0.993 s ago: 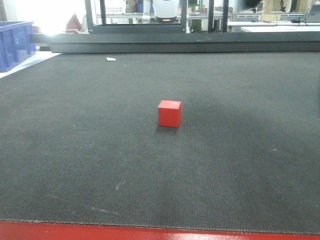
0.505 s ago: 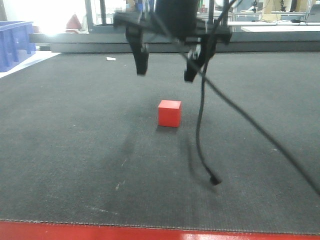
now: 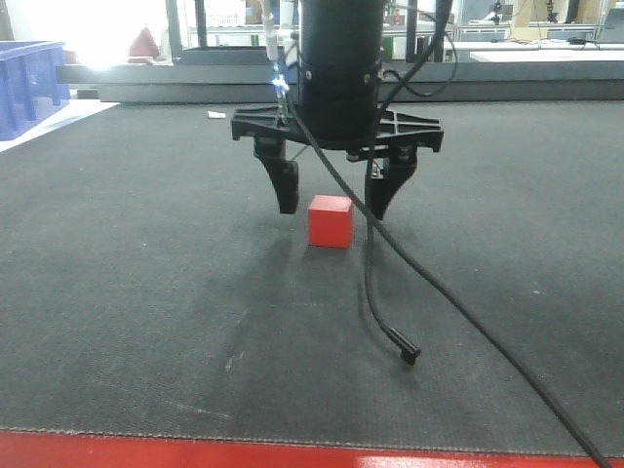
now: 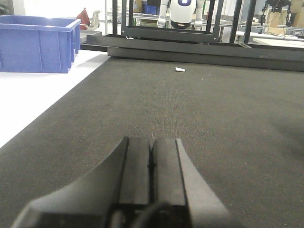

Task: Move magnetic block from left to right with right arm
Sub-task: 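Lower the open right gripper around the red cube, then close the right gripper on the red cube and lift it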

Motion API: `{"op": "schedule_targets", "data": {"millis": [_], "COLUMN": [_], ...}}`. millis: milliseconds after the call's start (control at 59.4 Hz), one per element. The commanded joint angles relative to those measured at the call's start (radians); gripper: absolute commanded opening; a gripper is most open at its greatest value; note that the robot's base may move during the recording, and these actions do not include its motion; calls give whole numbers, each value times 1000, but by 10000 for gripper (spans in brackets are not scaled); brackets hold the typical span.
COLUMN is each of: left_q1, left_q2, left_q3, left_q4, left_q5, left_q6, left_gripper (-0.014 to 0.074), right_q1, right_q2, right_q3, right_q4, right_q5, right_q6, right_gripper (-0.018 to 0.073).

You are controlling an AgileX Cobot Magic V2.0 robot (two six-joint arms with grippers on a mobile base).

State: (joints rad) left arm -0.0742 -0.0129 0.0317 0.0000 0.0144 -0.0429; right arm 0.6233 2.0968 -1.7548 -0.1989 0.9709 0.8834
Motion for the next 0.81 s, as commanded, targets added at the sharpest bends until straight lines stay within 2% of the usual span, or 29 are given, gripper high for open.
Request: {"op": "schedule_targets", "data": {"millis": [0,135,236,421,488,640,791], "left_q1": [3,3,3,3,3,3,3], "left_q2": [-14,-14,-14,-14,-14,-14,-14], "left_q3": [10,10,10,10,10,10,10], "left_q4": [0,0,0,0,0,0,0], "left_q5": [-90,-90,-90,-90,-90,-90,-90], "left_q6": [-4,-4,-4,-4,-4,-4,-4], "left_gripper": [-116,-116,-116,-116,-116,-116,-116], "right_q1": [-9,-10,-10,-10,-10,-19,-50], "right_q2": [-52,-43,-40,-44,-50,-90,-170], "right_q3": [-34,-34,-34,-34,-34,-34,-34], "right_q4": [-35,-24,-15,-10,-5,-3,-5], "right_q5": [-27,-24,-22,-21,-19,-18,-7], "right_q6": [1,-1,-5,-46,-68,-122,-263], "right_gripper": [612,585,487,225,172,158,158]}}
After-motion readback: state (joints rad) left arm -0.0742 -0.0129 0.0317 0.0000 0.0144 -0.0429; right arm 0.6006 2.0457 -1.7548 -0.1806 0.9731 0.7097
